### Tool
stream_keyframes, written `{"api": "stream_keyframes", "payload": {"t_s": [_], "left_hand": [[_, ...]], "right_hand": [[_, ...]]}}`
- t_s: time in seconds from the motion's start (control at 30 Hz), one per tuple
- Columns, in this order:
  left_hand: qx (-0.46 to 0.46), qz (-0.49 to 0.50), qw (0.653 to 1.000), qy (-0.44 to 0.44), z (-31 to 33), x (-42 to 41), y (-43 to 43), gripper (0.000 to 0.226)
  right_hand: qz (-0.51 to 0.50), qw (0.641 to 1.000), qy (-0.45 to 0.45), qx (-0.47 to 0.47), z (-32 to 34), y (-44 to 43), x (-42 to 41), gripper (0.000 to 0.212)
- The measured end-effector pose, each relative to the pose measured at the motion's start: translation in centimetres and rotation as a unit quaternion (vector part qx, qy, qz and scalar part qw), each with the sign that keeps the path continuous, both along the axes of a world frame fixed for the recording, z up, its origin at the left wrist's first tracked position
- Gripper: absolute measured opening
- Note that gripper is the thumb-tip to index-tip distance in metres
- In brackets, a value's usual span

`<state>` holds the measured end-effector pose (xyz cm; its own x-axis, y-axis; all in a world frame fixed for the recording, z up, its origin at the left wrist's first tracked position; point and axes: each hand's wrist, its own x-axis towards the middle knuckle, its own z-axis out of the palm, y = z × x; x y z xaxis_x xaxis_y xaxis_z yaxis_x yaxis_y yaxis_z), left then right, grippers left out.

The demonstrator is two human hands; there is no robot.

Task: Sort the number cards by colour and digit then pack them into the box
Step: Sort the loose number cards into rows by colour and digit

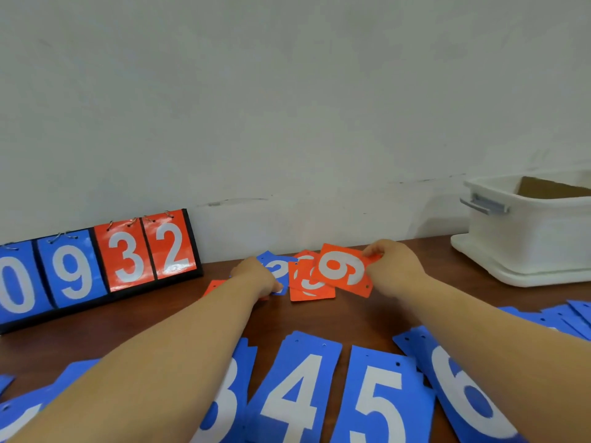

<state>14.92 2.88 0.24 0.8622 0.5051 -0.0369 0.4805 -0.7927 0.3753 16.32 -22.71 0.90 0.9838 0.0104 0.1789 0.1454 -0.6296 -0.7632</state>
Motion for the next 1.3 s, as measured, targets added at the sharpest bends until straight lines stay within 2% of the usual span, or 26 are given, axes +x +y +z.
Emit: {"api": "stream_keyframes", "payload": {"t_s": [0.1,0.23,0.37,0.47,0.6,0.7,0.87,0.97,1.1,1.13,1.2,1.3], "left_hand": [[-0.033,0.016,0.999,-0.009,0.3,0.2,-0.2,0.075],[-0.075,-0.005,0.993,-0.095,-0.1,-0.2,-0.4,0.050],[-0.108,-0.004,0.976,-0.187,2.0,-2.9,-0.2,0.024],[-0.109,-0.014,0.963,-0.247,4.4,-7.0,0.9,0.027],[-0.117,-0.001,0.954,-0.275,6.3,-13.7,2.9,0.037],[-0.138,0.017,0.956,-0.259,5.9,-19.1,4.8,0.039],[-0.145,0.032,0.971,-0.189,2.3,-26.3,7.1,0.023],[-0.084,0.033,0.983,-0.161,0.4,-27.9,7.7,0.027],[0.040,0.052,0.996,-0.058,-0.2,-29.4,7.1,0.036],[0.064,0.057,0.995,-0.058,0.0,-29.7,6.9,0.039],[0.049,0.041,0.989,-0.134,0.9,-30.0,6.3,0.033],[-0.060,-0.045,0.956,-0.282,3.0,-30.6,4.9,0.017]], "right_hand": [[0.002,0.999,0.006,0.032,-0.3,-0.3,0.0,0.035],[-0.009,0.997,0.014,0.079,-0.2,-0.6,-0.2,0.031],[-0.015,0.993,0.009,0.121,0.7,-0.7,-1.5,0.032],[-0.015,0.992,-0.010,0.127,2.1,-0.2,-3.7,0.031],[0.009,0.985,-0.019,0.170,3.4,1.8,-7.7,0.032],[0.062,0.982,-0.018,0.178,3.9,3.9,-11.1,0.034],[0.129,0.978,-0.017,0.164,4.3,7.1,-15.3,0.038],[0.156,0.974,-0.017,0.165,4.8,8.5,-17.1,0.039],[0.180,0.971,-0.010,0.159,5.5,9.4,-19.0,0.038],[0.189,0.970,-0.009,0.151,5.7,9.4,-19.4,0.037],[0.214,0.969,-0.009,0.123,6.0,9.3,-20.0,0.036],[0.265,0.959,0.013,0.101,6.6,8.4,-21.1,0.036]]}}
